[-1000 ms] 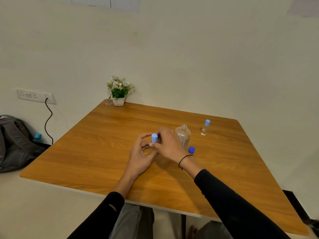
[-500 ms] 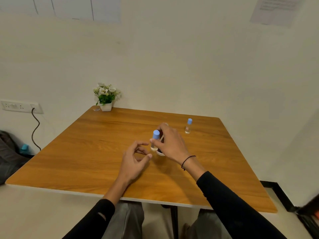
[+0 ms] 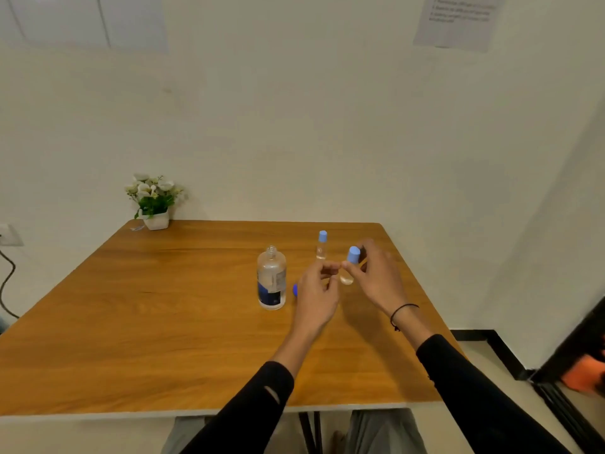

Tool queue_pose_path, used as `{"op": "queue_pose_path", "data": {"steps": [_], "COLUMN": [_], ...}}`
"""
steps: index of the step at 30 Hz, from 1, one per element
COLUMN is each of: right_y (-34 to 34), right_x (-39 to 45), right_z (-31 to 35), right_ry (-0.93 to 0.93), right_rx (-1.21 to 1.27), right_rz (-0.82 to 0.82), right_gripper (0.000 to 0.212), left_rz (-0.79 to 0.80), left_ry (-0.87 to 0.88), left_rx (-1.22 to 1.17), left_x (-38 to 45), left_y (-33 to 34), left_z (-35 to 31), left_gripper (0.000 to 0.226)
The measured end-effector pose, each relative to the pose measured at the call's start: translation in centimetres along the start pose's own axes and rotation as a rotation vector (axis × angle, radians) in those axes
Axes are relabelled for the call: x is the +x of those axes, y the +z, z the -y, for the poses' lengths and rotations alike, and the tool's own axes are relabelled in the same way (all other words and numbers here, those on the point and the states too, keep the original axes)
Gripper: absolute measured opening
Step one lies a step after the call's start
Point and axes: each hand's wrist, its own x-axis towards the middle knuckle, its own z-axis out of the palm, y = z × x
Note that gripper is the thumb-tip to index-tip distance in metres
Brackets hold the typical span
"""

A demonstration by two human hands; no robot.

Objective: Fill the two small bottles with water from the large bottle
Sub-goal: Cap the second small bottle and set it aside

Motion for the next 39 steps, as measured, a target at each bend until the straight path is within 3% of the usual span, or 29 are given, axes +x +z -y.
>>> {"op": "queue_pose_path", "data": {"steps": [7, 15, 19, 23, 29, 39], "right_y": [0.5, 4.8, 6.7, 8.2, 10.0, 14.0], "right_x": [4.7, 9.6, 11.2, 11.5, 14.0, 23.6], "right_z": [-5.2, -8.9, -10.7, -12.6, -14.4, -17.8], "right_ry": [0.074, 0.151, 0.197, 0.196, 0.236, 0.271], "right_rx": [-0.045, 0.03, 0.042, 0.075, 0.113, 0.041], "right_rz": [0.037, 0.059, 0.09, 0.121, 0.067, 0.027], "right_gripper": [0.018, 0.015, 0.016, 0.026, 0.021, 0.021], "left_rz": [-0.182, -0.219, -0.206, -0.159, -0.124, -0.101], "left_ry": [-0.274, -0.382, -0.433, -0.369, -0.257, -0.247], "left_rx": [-0.093, 0.135, 0.261, 0.314, 0.338, 0.358], "left_x": [8.5, 13.6, 15.2, 15.9, 17.8, 27.4], "left_y": [4.2, 6.5, 7.3, 7.4, 9.2, 12.3], "left_z": [1.5, 6.5, 8.2, 9.7, 10.5, 13.0], "left_gripper": [0.056, 0.073, 0.053, 0.032, 0.031, 0.021]}}
